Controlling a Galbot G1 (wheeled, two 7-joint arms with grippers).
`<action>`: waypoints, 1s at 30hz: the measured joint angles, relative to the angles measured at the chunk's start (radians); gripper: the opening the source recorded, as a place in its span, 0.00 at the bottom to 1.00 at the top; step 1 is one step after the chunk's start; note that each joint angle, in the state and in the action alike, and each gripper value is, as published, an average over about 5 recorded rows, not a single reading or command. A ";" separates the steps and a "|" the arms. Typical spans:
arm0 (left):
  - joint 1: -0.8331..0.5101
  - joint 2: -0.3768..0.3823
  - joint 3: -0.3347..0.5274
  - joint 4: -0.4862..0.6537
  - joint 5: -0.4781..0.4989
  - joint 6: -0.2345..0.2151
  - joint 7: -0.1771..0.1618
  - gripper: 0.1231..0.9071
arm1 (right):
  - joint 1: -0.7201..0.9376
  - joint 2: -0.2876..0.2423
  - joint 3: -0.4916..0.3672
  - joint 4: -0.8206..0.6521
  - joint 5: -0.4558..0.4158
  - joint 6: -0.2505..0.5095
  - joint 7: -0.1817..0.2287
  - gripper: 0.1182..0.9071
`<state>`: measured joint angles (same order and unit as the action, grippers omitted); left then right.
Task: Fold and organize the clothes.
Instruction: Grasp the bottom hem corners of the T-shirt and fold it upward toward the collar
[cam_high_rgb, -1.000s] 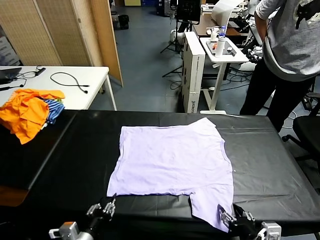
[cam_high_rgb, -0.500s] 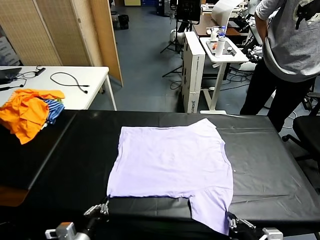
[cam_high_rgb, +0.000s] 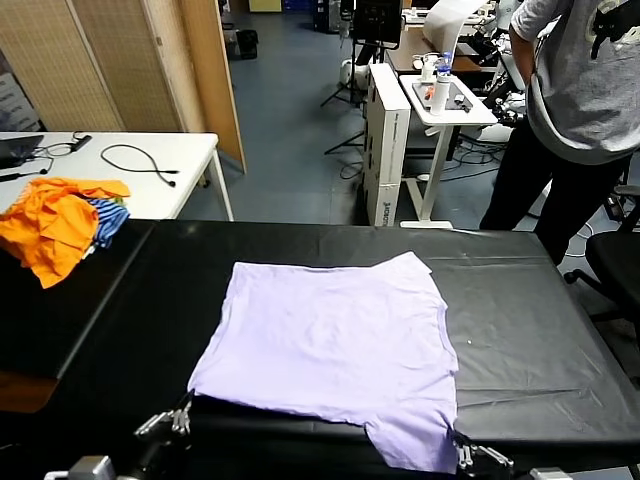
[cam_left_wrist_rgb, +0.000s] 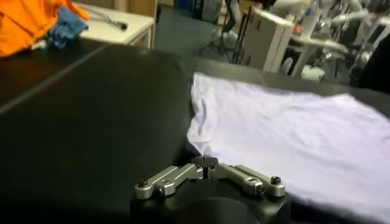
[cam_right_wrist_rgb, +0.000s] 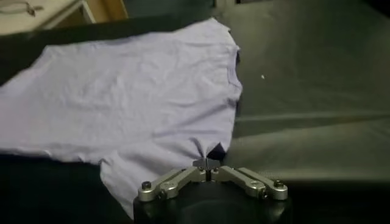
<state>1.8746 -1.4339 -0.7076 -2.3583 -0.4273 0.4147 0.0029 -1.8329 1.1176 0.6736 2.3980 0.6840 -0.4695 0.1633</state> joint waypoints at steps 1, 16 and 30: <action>-0.016 -0.004 0.004 0.007 -0.001 0.001 -0.002 0.03 | 0.024 -0.007 -0.005 -0.012 0.003 -0.001 0.003 0.03; -0.269 0.001 0.047 0.149 0.029 0.005 -0.014 0.03 | 0.410 -0.087 -0.157 -0.260 0.021 -0.034 0.044 0.03; -0.409 0.080 0.092 0.300 0.044 -0.006 -0.007 0.03 | 0.604 -0.096 -0.293 -0.429 -0.006 -0.044 0.044 0.03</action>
<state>1.4656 -1.3537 -0.6158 -2.0584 -0.3832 0.4086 -0.0045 -1.2287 1.0219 0.3804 1.9692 0.6779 -0.5133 0.2072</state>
